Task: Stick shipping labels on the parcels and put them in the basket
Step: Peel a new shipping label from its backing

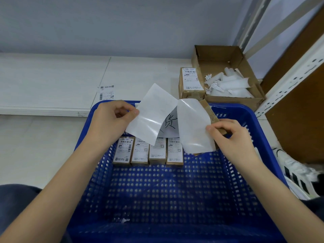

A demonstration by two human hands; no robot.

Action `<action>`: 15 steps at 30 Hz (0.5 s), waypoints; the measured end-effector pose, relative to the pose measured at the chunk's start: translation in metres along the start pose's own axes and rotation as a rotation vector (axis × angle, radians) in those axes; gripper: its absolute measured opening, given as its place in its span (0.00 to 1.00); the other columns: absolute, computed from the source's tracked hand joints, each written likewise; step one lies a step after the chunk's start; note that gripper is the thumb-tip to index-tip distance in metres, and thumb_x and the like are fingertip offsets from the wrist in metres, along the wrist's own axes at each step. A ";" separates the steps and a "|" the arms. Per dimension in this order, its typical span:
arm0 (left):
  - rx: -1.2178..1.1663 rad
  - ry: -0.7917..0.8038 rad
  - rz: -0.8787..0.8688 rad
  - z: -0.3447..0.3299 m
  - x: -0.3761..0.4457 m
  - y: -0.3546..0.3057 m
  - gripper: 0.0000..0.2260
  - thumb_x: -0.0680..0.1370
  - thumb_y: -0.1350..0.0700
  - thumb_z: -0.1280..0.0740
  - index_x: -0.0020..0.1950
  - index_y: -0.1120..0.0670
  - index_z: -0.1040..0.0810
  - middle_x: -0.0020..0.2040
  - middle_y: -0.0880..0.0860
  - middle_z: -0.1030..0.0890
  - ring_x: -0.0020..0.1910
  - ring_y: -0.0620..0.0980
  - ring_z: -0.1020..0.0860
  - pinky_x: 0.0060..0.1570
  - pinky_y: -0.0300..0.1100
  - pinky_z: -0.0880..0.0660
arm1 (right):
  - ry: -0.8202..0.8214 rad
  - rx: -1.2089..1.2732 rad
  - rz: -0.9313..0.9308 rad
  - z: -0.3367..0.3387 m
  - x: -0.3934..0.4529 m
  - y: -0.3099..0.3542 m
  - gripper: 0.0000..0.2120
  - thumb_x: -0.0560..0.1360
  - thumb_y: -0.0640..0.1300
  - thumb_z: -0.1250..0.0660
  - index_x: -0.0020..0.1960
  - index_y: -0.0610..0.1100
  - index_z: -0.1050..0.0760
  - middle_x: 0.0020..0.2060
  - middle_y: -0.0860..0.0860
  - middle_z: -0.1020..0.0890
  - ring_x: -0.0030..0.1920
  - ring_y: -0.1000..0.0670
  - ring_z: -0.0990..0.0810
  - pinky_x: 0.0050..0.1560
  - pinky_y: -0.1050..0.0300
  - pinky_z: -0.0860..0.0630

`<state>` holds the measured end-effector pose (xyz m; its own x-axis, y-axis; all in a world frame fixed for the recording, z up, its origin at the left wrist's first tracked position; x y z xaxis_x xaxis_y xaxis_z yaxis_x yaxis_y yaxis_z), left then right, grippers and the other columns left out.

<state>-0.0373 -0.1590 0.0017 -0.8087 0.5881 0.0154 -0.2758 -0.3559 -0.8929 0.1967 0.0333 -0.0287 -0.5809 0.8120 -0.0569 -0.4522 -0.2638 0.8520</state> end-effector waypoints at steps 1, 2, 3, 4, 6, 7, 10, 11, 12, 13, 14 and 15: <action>-0.011 -0.006 0.005 0.002 0.000 0.000 0.05 0.75 0.57 0.28 0.39 0.49 0.19 0.37 0.53 0.18 0.36 0.46 0.24 0.40 0.37 0.29 | 0.001 0.001 -0.003 0.000 0.000 0.000 0.02 0.76 0.46 0.33 0.47 0.53 0.22 0.55 0.55 0.26 0.52 0.59 0.28 0.46 0.71 0.34; -0.023 -0.012 0.010 0.003 0.000 -0.001 0.05 0.75 0.58 0.29 0.40 0.50 0.19 0.38 0.54 0.18 0.36 0.47 0.24 0.40 0.38 0.29 | 0.002 0.002 -0.004 0.001 0.000 0.000 0.02 0.76 0.46 0.33 0.47 0.53 0.22 0.55 0.55 0.26 0.51 0.60 0.28 0.46 0.71 0.34; -0.039 -0.019 0.017 0.004 0.000 -0.002 0.04 0.75 0.58 0.29 0.41 0.52 0.18 0.38 0.56 0.18 0.35 0.47 0.24 0.41 0.40 0.29 | 0.003 0.000 0.000 0.001 0.000 0.000 0.02 0.76 0.46 0.33 0.48 0.52 0.22 0.55 0.55 0.26 0.51 0.61 0.28 0.46 0.71 0.34; -0.070 -0.025 0.031 0.004 -0.001 -0.002 0.03 0.76 0.58 0.29 0.42 0.53 0.18 0.39 0.57 0.18 0.35 0.47 0.24 0.41 0.41 0.28 | 0.005 -0.001 0.006 0.001 0.000 0.000 0.02 0.76 0.46 0.33 0.48 0.52 0.22 0.55 0.55 0.26 0.51 0.62 0.28 0.46 0.72 0.34; -0.189 -0.014 0.092 0.001 -0.003 -0.001 0.02 0.75 0.58 0.29 0.43 0.54 0.18 0.40 0.56 0.18 0.35 0.45 0.23 0.38 0.38 0.26 | 0.015 0.006 0.010 -0.002 -0.001 0.001 0.02 0.76 0.46 0.33 0.47 0.51 0.22 0.54 0.56 0.26 0.51 0.62 0.28 0.46 0.73 0.34; -0.251 0.007 0.132 -0.005 -0.005 0.002 0.02 0.75 0.58 0.29 0.43 0.53 0.18 0.40 0.54 0.17 0.34 0.43 0.22 0.37 0.35 0.25 | 0.023 0.019 0.010 -0.004 -0.002 0.002 0.02 0.76 0.45 0.33 0.46 0.52 0.22 0.54 0.57 0.26 0.52 0.61 0.28 0.46 0.73 0.34; -0.370 0.073 0.248 -0.025 -0.011 0.011 0.02 0.75 0.57 0.29 0.43 0.51 0.18 0.40 0.49 0.17 0.37 0.43 0.21 0.43 0.39 0.23 | 0.062 0.068 0.014 -0.012 -0.005 0.005 0.04 0.75 0.45 0.32 0.44 0.53 0.21 0.52 0.60 0.26 0.53 0.61 0.28 0.46 0.74 0.32; -0.396 0.082 0.288 -0.032 -0.012 0.015 0.01 0.75 0.57 0.29 0.44 0.51 0.17 0.41 0.50 0.18 0.39 0.45 0.22 0.45 0.42 0.23 | 0.078 0.087 0.016 -0.016 -0.006 0.007 0.04 0.75 0.44 0.32 0.43 0.53 0.21 0.52 0.61 0.26 0.53 0.62 0.27 0.46 0.75 0.31; -0.420 0.087 0.327 -0.038 -0.014 0.018 0.02 0.75 0.56 0.30 0.45 0.51 0.18 0.43 0.51 0.18 0.39 0.46 0.22 0.45 0.43 0.23 | 0.092 0.110 0.019 -0.019 -0.008 0.007 0.04 0.75 0.44 0.32 0.43 0.53 0.21 0.52 0.62 0.26 0.53 0.63 0.27 0.46 0.77 0.31; -0.439 0.095 0.362 -0.044 -0.016 0.021 0.02 0.76 0.56 0.30 0.46 0.52 0.18 0.43 0.52 0.19 0.39 0.46 0.23 0.42 0.41 0.23 | 0.103 0.135 0.026 -0.022 -0.009 0.008 0.04 0.75 0.43 0.32 0.43 0.52 0.20 0.52 0.62 0.26 0.52 0.66 0.27 0.46 0.79 0.32; -0.448 0.109 0.391 -0.050 -0.019 0.024 0.03 0.77 0.55 0.31 0.47 0.52 0.18 0.43 0.52 0.19 0.38 0.46 0.23 0.38 0.39 0.24 | 0.111 0.157 0.035 -0.025 -0.010 0.009 0.04 0.74 0.43 0.31 0.43 0.51 0.20 0.52 0.62 0.26 0.51 0.69 0.27 0.47 0.79 0.32; -0.439 0.130 0.414 -0.056 -0.021 0.027 0.05 0.77 0.54 0.32 0.48 0.53 0.19 0.44 0.52 0.19 0.39 0.45 0.22 0.37 0.38 0.25 | 0.120 0.176 0.045 -0.028 -0.011 0.010 0.04 0.74 0.43 0.31 0.43 0.50 0.20 0.53 0.61 0.25 0.51 0.71 0.27 0.47 0.79 0.32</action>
<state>0.0018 -0.1400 -0.0481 -0.7252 0.5588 -0.4022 0.3093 -0.2575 -0.9154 0.1800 0.0072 -0.0339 -0.6794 0.7305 -0.0693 -0.3047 -0.1949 0.9323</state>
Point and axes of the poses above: each hand's wrist, its own x-axis towards the middle knuckle, its own z-axis out of the back of the hand, y = z × x, the point moved 9 cm from there along x, towards the middle knuckle
